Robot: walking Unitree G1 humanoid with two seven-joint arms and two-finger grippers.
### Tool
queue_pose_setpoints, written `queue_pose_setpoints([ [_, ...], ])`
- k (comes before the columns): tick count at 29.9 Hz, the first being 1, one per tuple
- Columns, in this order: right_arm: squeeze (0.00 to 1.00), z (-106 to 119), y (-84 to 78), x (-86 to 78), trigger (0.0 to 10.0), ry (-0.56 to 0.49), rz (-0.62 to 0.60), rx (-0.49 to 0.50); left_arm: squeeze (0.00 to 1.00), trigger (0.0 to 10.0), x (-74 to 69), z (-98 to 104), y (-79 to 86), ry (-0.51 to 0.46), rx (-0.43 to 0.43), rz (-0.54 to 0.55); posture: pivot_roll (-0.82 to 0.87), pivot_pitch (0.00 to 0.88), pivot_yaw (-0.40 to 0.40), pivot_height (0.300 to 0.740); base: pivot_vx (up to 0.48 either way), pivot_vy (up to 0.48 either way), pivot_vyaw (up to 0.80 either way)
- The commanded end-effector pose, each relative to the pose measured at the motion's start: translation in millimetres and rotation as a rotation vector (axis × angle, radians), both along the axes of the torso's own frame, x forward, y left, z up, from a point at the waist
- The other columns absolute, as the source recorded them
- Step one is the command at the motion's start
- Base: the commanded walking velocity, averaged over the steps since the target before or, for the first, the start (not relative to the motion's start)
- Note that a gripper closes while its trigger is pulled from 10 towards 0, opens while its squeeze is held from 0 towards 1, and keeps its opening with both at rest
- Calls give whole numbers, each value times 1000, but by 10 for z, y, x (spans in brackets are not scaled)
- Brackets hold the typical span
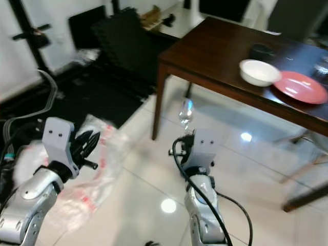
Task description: Setting the table
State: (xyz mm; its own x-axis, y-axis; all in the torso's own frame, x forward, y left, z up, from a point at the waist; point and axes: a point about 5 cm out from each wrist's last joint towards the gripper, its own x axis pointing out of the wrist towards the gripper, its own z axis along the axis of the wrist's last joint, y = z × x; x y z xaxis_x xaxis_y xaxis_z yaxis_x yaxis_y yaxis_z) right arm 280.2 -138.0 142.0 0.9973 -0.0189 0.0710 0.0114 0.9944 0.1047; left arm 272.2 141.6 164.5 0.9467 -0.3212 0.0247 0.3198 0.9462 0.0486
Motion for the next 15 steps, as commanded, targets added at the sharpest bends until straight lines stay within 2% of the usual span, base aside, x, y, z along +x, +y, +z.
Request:
queue_pose_setpoints([
  [1, 0, -42, 16, -18, 8627, 18, 4, 7, 0, 10000, -15, -50, -3, 25, -4, -4, 6, 61, 50, 740, 0, 0, -800],
  [15, 0, -33, 15, -12, 8588, 15, 5, 5, 0, 10000, -4, -31, -26, 13, -4, -10, 6, 60, 49, 740, 0, 0, -800],
])
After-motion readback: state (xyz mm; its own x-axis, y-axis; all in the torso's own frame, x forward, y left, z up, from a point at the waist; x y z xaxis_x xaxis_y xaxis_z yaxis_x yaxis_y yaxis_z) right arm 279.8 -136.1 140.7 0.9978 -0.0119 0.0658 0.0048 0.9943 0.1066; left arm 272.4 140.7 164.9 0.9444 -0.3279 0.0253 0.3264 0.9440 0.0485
